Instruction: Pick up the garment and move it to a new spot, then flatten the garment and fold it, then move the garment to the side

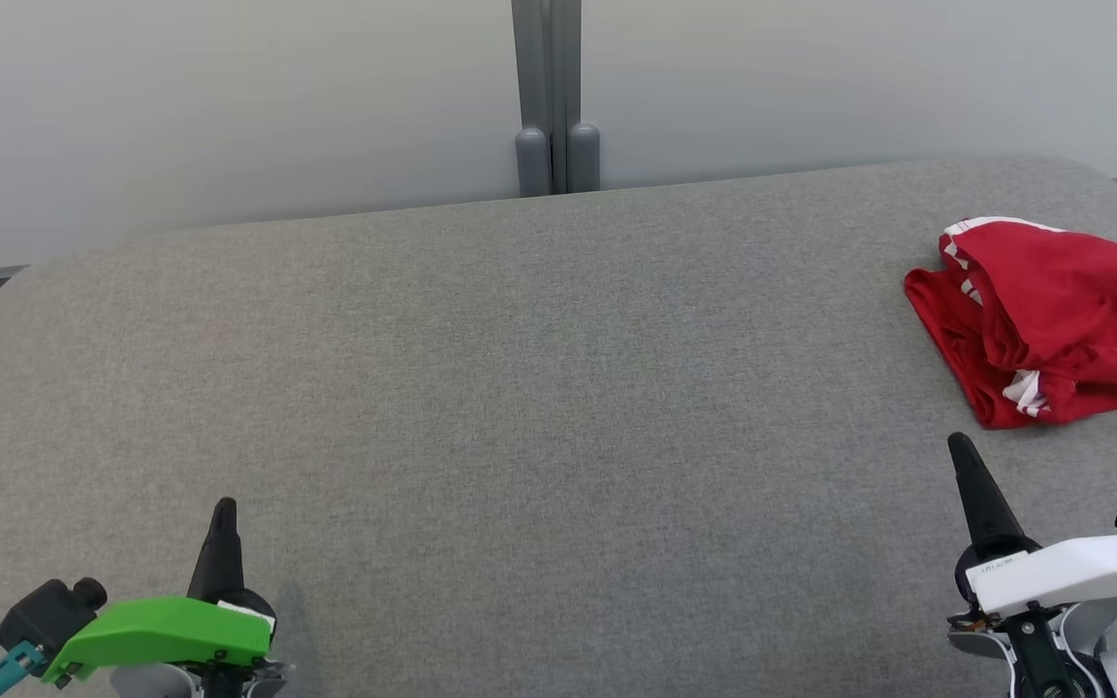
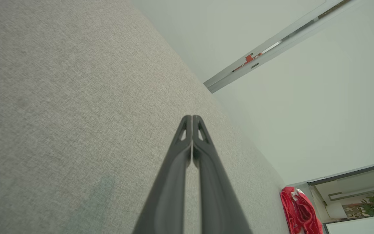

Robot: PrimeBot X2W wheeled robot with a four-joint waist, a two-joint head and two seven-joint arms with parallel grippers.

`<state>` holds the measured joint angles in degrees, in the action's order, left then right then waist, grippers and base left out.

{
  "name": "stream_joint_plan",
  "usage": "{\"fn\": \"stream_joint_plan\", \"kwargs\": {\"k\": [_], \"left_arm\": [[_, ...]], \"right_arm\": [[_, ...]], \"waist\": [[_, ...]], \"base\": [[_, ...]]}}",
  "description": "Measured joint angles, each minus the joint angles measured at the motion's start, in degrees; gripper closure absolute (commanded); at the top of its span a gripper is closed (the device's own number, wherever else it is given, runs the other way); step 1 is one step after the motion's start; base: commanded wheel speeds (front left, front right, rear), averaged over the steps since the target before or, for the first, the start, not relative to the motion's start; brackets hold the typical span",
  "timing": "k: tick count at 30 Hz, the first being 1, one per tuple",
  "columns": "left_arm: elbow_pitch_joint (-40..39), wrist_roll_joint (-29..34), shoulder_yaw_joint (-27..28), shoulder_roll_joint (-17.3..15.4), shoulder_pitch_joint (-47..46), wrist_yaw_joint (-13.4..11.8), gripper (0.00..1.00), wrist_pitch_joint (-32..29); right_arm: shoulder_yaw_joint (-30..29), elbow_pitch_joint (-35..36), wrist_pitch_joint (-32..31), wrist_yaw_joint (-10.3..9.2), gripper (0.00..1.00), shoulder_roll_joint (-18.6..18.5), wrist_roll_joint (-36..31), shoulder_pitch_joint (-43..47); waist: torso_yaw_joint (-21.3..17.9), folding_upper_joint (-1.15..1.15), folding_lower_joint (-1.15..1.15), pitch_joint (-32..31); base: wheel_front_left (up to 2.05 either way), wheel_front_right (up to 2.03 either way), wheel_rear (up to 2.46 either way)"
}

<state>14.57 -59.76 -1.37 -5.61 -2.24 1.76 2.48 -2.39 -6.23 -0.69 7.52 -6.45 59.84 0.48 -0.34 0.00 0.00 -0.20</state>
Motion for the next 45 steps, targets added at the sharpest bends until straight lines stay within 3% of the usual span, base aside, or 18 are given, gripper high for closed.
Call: {"fn": "stream_joint_plan", "kwargs": {"k": [45], "left_arm": [[-0.3,-22.4,5.4,1.9,-2.5,3.8,1.0,-6.2]], "right_arm": [[-2.0,-5.4,-3.3,-0.03,1.0,2.0,22.9,-4.4]], "waist": [[0.2,0.0,0.0,0.2]], "base": [[0.0,0.0,0.0]]}}
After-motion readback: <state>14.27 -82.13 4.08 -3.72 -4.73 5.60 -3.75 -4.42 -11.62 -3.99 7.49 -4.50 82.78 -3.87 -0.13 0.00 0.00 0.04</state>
